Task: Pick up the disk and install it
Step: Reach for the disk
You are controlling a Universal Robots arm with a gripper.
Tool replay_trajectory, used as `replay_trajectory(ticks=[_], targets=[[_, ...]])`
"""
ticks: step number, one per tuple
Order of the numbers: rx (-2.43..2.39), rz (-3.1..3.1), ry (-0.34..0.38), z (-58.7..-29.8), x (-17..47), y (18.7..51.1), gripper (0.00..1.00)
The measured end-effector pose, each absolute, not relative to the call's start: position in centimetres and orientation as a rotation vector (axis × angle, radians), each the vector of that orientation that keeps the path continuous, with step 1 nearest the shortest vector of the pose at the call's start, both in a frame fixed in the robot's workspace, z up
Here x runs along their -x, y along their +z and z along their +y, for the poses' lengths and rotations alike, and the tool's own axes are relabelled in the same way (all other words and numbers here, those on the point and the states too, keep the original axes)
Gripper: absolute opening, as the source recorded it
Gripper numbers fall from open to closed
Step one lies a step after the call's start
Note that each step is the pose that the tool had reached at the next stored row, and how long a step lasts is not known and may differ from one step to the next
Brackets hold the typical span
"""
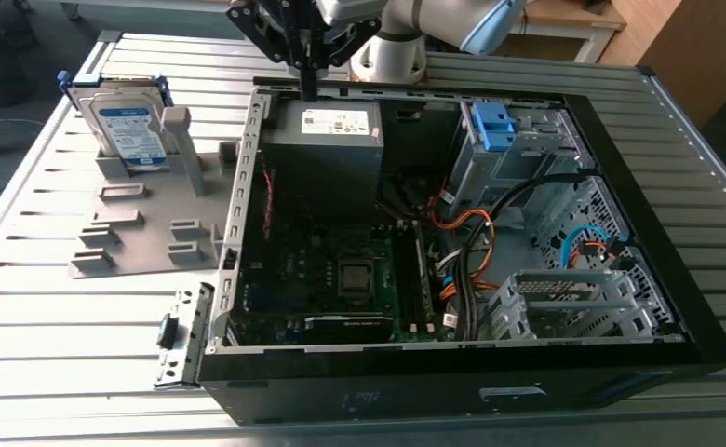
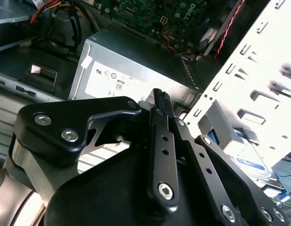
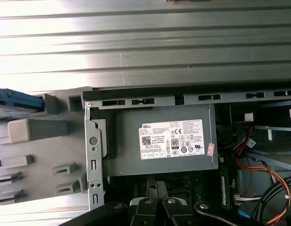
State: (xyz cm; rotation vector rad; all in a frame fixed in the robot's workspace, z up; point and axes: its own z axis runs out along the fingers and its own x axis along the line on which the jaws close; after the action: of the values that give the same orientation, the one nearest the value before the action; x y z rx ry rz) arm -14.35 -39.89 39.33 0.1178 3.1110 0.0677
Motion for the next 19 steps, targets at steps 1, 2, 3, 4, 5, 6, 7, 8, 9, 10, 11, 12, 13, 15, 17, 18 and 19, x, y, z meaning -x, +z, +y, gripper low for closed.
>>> replay_trajectory(ticks=[1,2,3,4,5,6,7,8,9,10,11,12,13,15,17,18,19], targets=[[-0.118,3.111,0.068,-39.9,14.4,39.3,0.11],[-0.118,3.111,0.068,-39.9,14.4,39.3,0.11],[-0.118,3.111,0.068,-39.9,14.5,39.3,0.11],[-0.118,3.111,0.068,-39.9,14.5,39.3,0.11],[-0.118,3.111,0.068,-39.9,14.6,39.3,0.11],[-0.118,3.111,0.068,-39.9,14.6,39.3,0.11],[-0.118,3.111,0.068,-39.9,14.7,39.3,0.11],[-0.118,3.111,0.068,-39.9,14.7,39.3,0.11],[-0.118,3.111,0.068,-39.9,14.8,39.3,0.11],[-0.118,3.111,0.068,-39.9,14.8,39.3,0.11],[-0.118,3.111,0.068,-39.9,14.9,39.3,0.11],[-0.118,3.111,0.068,-39.9,15.0,39.3,0.11],[-0.118,3.111,0.068,-39.9,15.1,39.3,0.11],[-0.118,3.111,0.068,-39.9,15.2,39.3,0.11],[-0.118,3.111,0.068,-39.9,15.4,39.3,0.11],[-0.118,3.111,0.068,-39.9,15.4,39.3,0.11],[-0.118,3.111,0.068,-39.9,15.5,39.3,0.11]])
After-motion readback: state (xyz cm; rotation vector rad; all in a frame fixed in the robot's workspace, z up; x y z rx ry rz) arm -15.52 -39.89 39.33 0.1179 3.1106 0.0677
